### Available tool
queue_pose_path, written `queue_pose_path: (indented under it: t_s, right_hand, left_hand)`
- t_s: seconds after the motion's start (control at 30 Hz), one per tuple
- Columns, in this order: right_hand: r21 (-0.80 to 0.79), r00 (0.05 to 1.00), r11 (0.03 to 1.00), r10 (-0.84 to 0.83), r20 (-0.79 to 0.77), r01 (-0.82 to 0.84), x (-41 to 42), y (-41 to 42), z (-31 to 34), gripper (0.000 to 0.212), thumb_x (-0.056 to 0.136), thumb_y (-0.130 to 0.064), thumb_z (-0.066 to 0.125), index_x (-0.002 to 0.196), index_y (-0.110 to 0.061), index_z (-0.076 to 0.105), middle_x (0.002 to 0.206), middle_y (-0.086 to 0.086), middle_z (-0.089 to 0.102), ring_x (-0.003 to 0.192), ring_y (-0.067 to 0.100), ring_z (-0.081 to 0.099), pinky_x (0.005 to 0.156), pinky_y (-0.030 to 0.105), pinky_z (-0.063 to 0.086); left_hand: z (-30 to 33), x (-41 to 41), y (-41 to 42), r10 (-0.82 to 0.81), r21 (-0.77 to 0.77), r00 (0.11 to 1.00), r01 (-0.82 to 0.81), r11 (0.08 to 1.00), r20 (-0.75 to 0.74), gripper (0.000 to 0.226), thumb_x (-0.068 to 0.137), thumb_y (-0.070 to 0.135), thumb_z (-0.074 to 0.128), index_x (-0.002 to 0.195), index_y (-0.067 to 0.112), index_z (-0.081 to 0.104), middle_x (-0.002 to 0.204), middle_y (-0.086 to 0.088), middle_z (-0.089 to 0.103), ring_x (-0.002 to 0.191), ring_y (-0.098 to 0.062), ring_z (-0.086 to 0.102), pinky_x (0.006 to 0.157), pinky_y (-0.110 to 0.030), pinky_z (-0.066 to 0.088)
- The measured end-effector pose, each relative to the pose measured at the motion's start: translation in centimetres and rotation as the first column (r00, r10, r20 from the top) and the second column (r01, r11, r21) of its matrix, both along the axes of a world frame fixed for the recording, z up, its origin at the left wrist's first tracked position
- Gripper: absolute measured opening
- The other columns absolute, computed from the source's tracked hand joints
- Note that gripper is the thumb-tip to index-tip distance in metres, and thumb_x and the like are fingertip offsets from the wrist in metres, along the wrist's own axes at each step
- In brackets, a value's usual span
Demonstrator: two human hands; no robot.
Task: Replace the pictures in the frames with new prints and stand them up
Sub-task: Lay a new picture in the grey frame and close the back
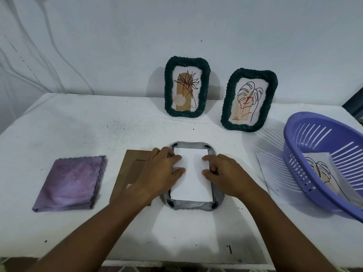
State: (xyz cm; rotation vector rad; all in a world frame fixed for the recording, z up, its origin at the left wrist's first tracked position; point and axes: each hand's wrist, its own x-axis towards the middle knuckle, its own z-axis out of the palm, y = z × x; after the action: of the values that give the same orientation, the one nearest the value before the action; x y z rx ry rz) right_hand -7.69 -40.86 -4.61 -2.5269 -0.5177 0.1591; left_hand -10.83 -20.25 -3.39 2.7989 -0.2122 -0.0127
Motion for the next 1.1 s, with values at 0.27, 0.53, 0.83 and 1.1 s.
queue_pose_path:
  t_s: [0.27, 0.53, 0.83, 1.1]
  right_hand:
    - [-0.064, 1.0, 0.998, -0.008, 0.027, 0.01, 0.0, -0.1, 0.1, 0.04, 0.093, -0.033, 0.054, 0.132, -0.025, 0.05, 0.087, -0.012, 0.04, 0.085, 0.009, 0.041, 0.073, 0.024, 0.032]
    - [0.069, 0.982, 0.987, -0.153, 0.114, 0.145, 0.2, -1.0, -0.7, 0.041, 0.092, -0.038, 0.054, 0.132, -0.027, 0.051, 0.099, -0.002, 0.049, 0.085, 0.016, 0.053, 0.074, 0.025, 0.043]
    - [0.127, 0.923, 0.978, -0.198, 0.329, 0.165, 0.1, -1.7, -3.8, 0.036, 0.092, -0.034, 0.049, 0.119, -0.013, 0.06, 0.087, 0.0, 0.06, 0.081, 0.019, 0.05, 0.074, 0.034, 0.043]
    - [0.099, 0.903, 0.983, -0.181, 0.389, 0.155, 0.0, -1.5, -4.1, 0.042, 0.091, -0.036, 0.038, 0.112, -0.009, 0.064, 0.08, 0.003, 0.061, 0.073, 0.018, 0.047, 0.069, 0.031, 0.035]
  left_hand:
    - [-0.2, 0.0, 0.0, 0.007, 0.015, 1.0, -0.007, 1.0, 0.027, 0.045, 0.095, 0.047, 0.045, 0.136, 0.03, 0.048, 0.137, 0.009, 0.041, 0.122, -0.014, 0.036, 0.09, -0.022, 0.03]
    - [-1.1, -2.1, 2.3, 0.137, -0.059, 0.95, -0.126, 0.99, 0.279, 0.039, 0.083, 0.046, 0.05, 0.109, 0.021, 0.066, 0.106, -0.002, 0.061, 0.099, -0.024, 0.053, 0.08, -0.031, 0.039]
    - [-3.8, -6.0, 3.8, 0.543, -0.029, 0.818, -0.548, 0.836, 0.191, 0.073, 0.072, 0.064, 0.046, 0.116, 0.006, 0.056, 0.126, -0.017, 0.047, 0.117, -0.034, 0.038, 0.093, -0.049, 0.035]
    - [-4.4, -6.7, 3.4, 0.651, -0.134, 0.734, -0.637, 0.759, 0.194, 0.055, 0.073, 0.05, 0.053, 0.104, 0.006, 0.064, 0.122, -0.01, 0.054, 0.114, -0.032, 0.043, 0.093, -0.047, 0.031]
